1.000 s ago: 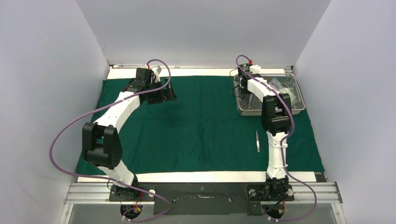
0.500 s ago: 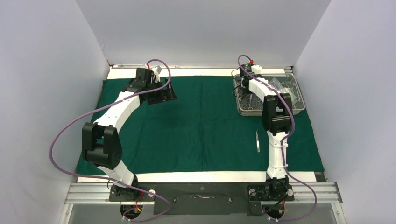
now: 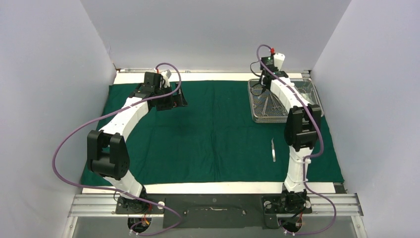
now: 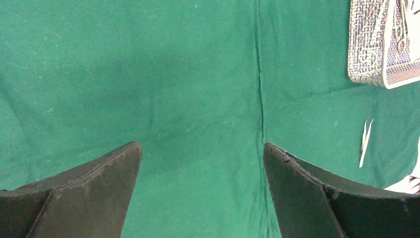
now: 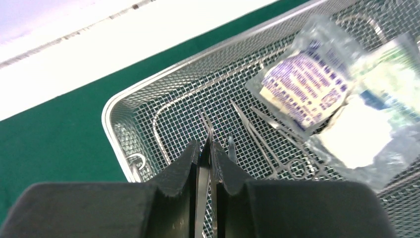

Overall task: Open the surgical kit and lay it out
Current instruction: Pick up the medical item from the container, then place the medical item in the surgical kit.

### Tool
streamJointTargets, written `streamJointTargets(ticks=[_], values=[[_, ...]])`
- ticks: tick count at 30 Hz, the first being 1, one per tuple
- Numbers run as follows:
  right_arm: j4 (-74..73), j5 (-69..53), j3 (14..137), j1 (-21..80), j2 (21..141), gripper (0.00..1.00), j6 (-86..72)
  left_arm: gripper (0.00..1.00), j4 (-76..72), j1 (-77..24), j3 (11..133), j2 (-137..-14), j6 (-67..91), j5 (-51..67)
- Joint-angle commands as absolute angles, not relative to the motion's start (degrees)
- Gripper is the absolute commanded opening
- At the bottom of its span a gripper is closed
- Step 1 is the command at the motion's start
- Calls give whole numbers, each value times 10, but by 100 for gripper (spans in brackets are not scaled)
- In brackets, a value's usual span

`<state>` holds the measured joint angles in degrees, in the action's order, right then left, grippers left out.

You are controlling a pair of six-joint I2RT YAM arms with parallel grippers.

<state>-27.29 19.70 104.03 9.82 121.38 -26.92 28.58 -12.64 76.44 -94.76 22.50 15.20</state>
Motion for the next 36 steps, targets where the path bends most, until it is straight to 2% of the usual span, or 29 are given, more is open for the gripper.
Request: streamJointTargets(ticks=[1,9,20,29,36], values=[[-273,186,1028,93,1119,5,-207,91,290,-126,792,-927,213,150],[-328,66,917,87,990,5,-97,91,291,-126,788,-927,218,160],[-446,38,767,142,837,5,-144,91,281,-127,780,-932,228,170],[-472,68,643,193,833,5,-217,90,279,-130,778,-930,232,170],[-432,121,625,199,870,5,-171,90,284,-132,777,-926,227,164]])
